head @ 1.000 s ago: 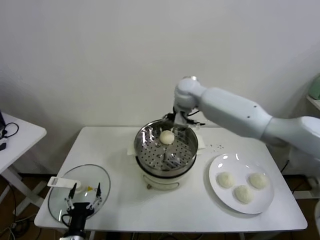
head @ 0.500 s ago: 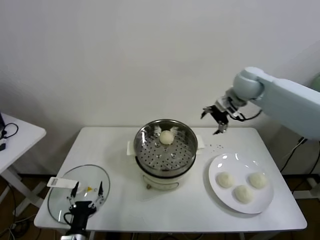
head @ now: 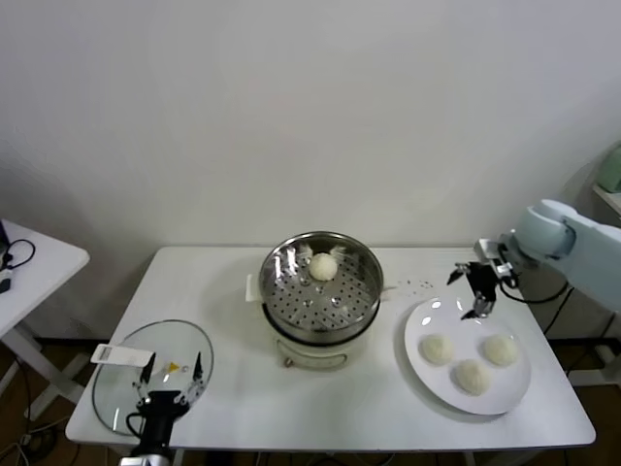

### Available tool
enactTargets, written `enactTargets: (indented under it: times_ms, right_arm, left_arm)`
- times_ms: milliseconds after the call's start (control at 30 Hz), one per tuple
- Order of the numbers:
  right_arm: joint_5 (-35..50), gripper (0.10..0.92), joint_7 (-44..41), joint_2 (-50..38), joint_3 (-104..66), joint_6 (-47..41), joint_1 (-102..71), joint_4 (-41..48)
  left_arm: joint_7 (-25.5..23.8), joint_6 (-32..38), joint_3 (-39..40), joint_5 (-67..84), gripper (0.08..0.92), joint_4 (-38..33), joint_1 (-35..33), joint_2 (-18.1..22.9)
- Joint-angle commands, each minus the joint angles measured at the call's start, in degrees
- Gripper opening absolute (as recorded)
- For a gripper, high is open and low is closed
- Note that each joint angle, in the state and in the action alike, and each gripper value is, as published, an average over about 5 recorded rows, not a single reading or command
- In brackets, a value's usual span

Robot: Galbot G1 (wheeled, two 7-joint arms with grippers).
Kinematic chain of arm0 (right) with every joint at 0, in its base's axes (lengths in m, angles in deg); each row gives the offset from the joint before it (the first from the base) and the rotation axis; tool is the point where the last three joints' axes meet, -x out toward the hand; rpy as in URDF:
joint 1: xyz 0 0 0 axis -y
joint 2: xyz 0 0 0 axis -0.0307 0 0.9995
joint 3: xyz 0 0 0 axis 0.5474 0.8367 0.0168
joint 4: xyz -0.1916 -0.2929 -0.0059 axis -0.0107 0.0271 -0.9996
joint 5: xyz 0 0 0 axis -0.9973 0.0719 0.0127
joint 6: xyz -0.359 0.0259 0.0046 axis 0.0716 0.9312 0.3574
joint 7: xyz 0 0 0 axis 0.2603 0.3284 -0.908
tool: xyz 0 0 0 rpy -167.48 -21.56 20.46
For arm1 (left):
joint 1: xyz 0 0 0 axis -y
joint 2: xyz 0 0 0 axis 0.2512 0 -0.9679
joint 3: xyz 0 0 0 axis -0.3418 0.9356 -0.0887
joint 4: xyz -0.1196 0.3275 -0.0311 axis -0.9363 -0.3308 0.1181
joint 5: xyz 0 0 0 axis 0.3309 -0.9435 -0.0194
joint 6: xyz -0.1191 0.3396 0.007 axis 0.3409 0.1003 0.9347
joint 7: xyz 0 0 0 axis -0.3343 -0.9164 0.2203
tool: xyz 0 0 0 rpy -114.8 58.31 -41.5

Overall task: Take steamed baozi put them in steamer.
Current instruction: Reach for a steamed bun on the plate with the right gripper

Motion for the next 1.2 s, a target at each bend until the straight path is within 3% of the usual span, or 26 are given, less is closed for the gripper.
enactTargets:
  times_ms: [33,533,1200]
  right_arm:
    - [0.3,0.823,2.02,0.25,-3.16,-2.8,-11.8,0.86]
    - [-0.28,0.823,4.72,8.35,-3.38,-2.61,-13.26,6.23]
    - [-1.15,0.823,3.28,9.42,-4.24,-2.21,-13.15,9.16]
  left_arm:
    - [0.02,0.07,-0.07,0.02,0.823,0.27,-0.1,0.03]
    - [0.15,0.37,-0.42,0.15,0.823,1.46,-0.19,-0.02]
    - [0.15,0.25,-0.38,0.1,0.823,1.84,0.21,0.14]
